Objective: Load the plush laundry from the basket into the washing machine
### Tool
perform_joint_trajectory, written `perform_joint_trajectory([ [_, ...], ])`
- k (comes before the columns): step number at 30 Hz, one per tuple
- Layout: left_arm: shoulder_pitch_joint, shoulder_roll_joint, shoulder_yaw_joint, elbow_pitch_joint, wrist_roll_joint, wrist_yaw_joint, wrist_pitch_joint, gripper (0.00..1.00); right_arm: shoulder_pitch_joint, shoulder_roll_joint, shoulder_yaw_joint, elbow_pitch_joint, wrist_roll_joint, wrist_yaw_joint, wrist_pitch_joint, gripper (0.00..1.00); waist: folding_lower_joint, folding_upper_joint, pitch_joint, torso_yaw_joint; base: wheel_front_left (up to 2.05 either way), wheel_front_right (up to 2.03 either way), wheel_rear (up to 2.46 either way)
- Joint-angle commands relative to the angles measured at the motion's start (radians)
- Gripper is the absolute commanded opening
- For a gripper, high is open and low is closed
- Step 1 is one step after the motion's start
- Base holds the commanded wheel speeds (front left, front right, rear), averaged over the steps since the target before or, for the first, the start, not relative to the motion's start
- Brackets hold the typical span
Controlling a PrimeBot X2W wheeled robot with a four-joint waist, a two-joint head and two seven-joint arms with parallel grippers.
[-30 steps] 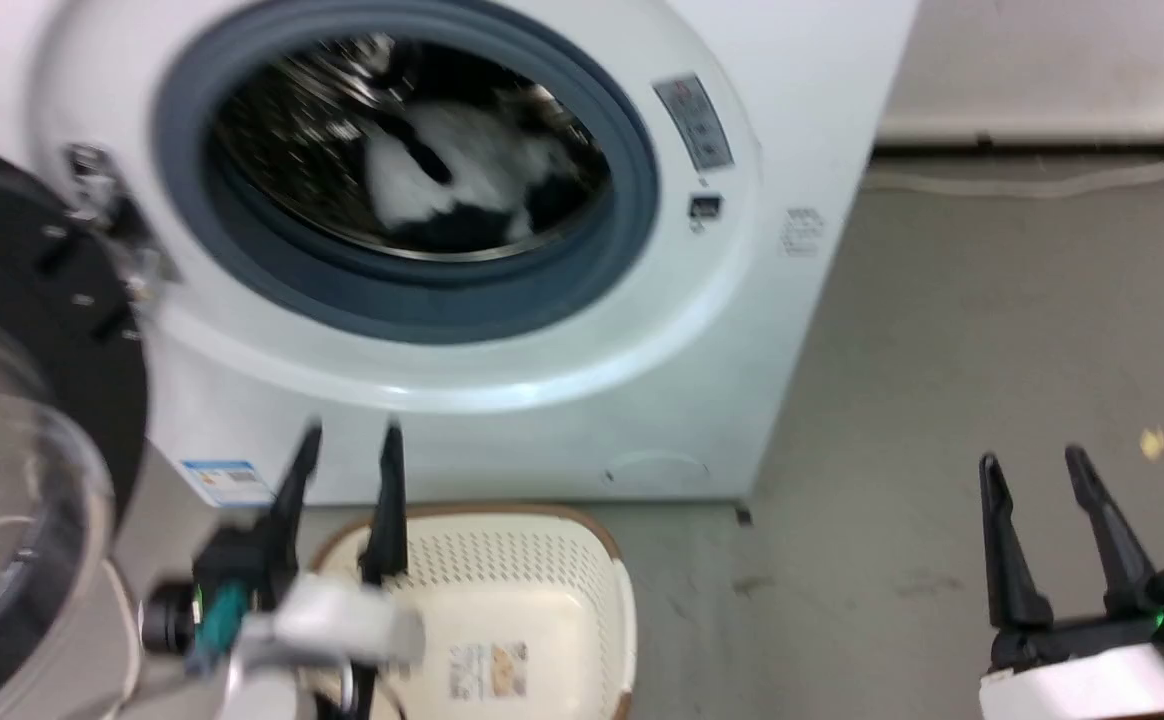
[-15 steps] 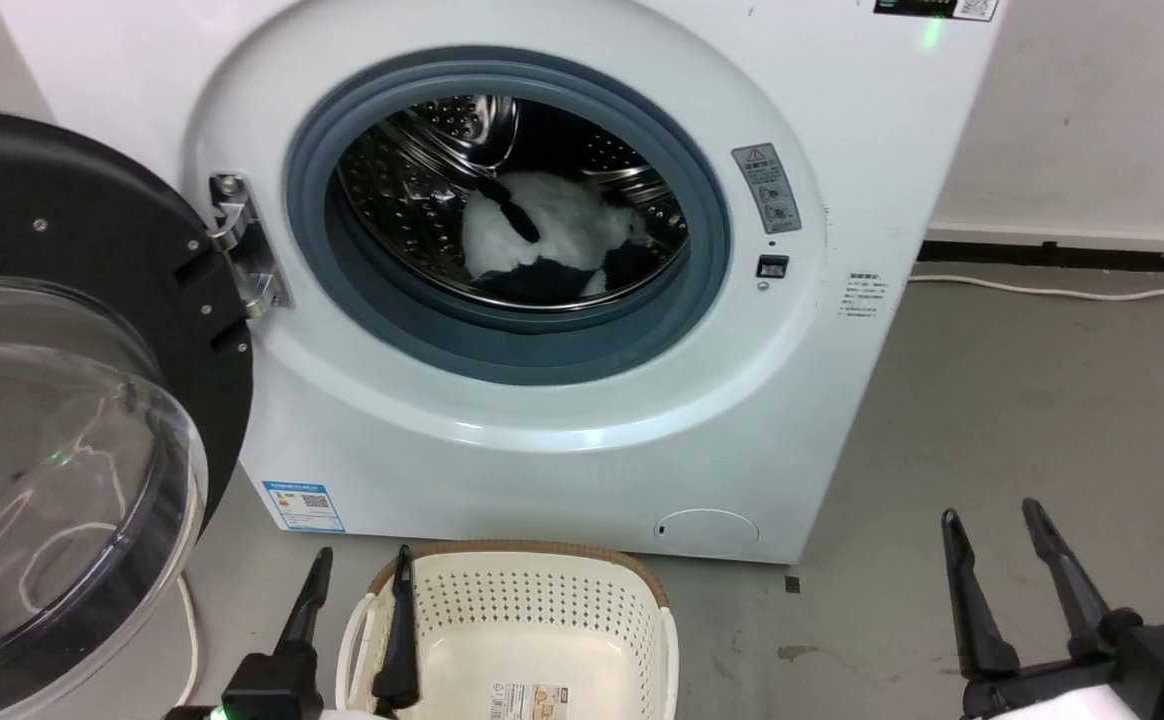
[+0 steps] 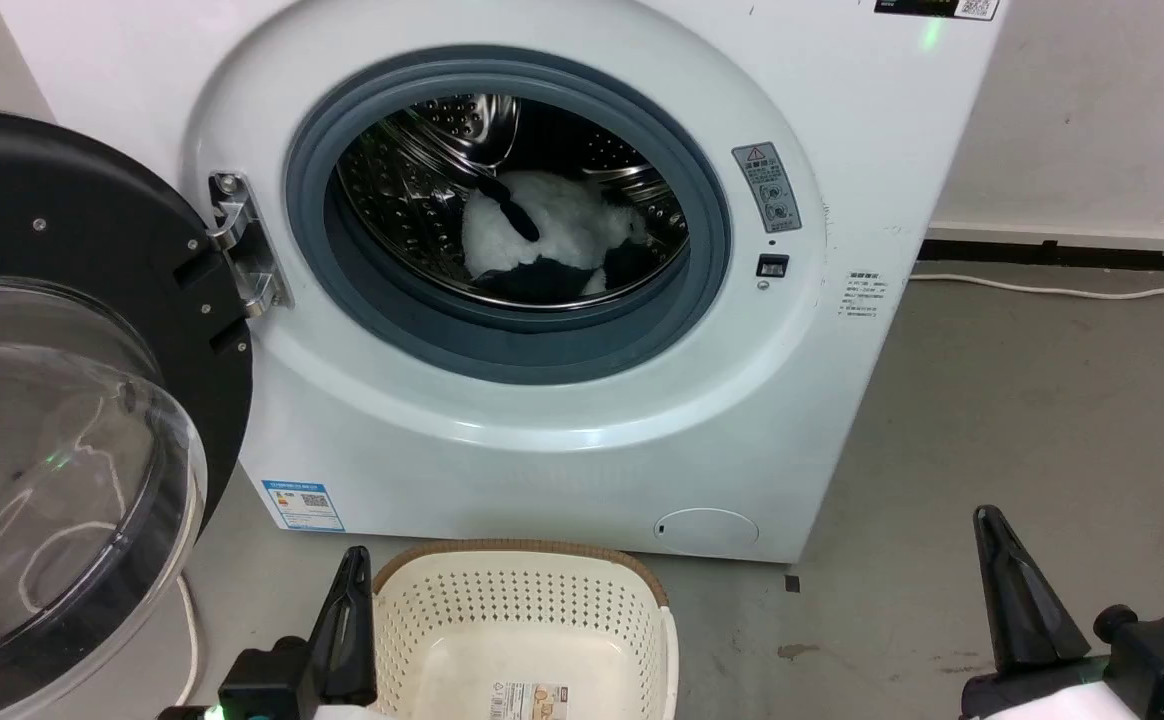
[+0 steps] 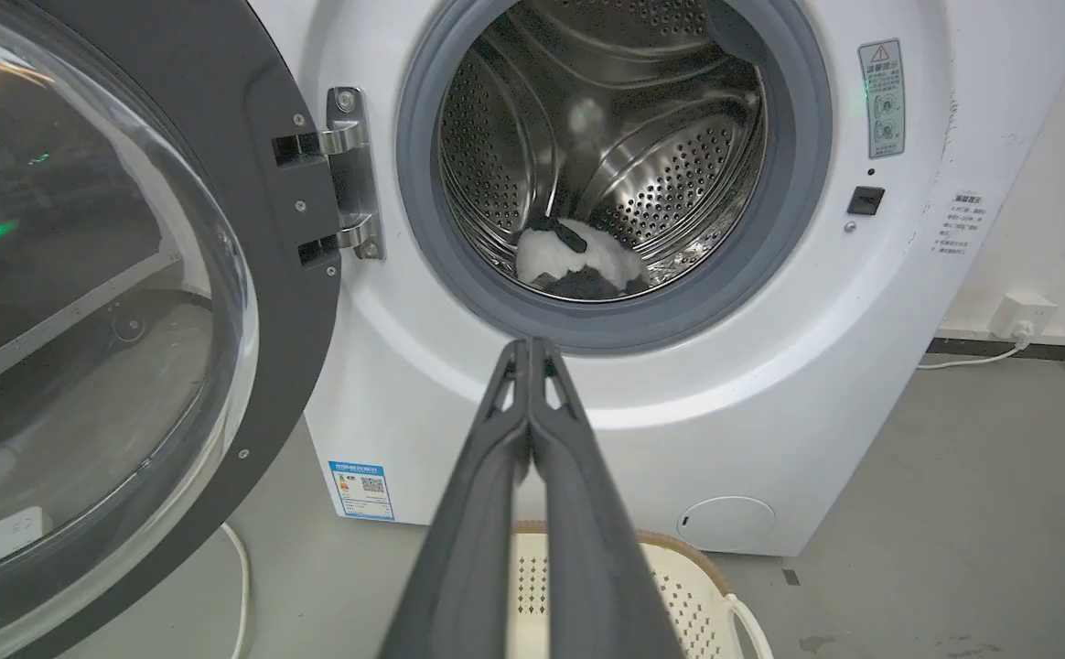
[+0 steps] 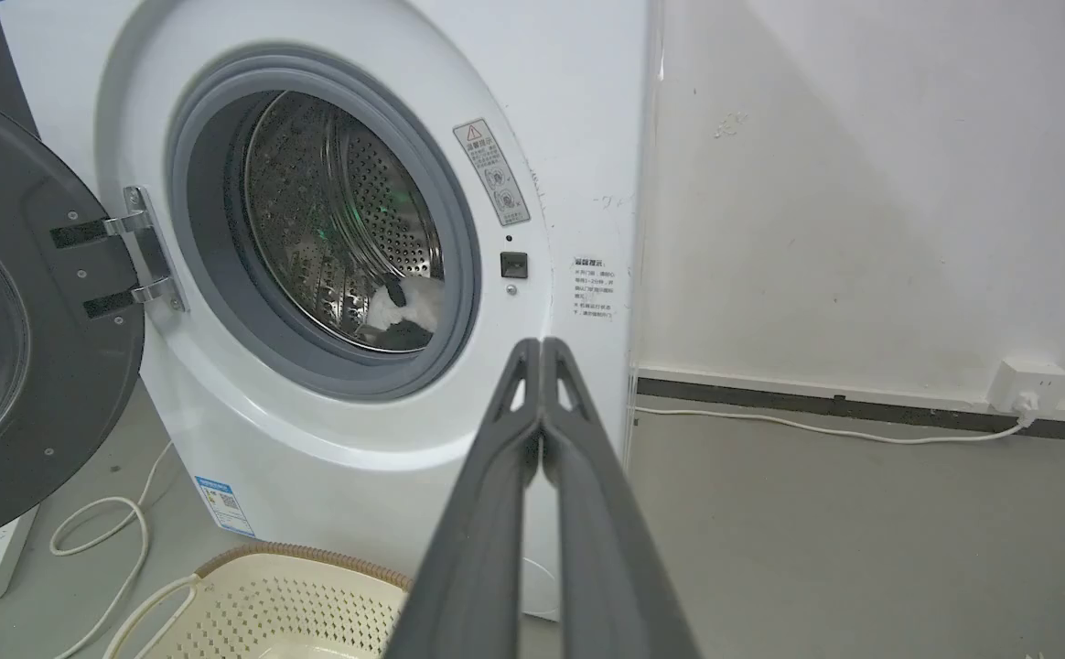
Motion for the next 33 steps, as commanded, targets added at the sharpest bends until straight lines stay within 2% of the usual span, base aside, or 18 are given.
perform_joint_trajectory([
  [1,-0.008,-0.002,0.003,-0.006,0.01,-0.006,0.007,0.0,-0.008,0.0,0.003,0.001,-0.008,0.0,0.007,0.0,0.0,0.0,0.0,0.0,0.0,0.0,0.0],
  [33,-0.029,-0.008,0.036,-0.021,0.051,-0.025,0.07,0.0,-0.03,0.0,0.014,0.006,-0.032,0.0,0.07,0.0,0.0,0.0,0.005,-0.003,0.0,0.0,0.0],
])
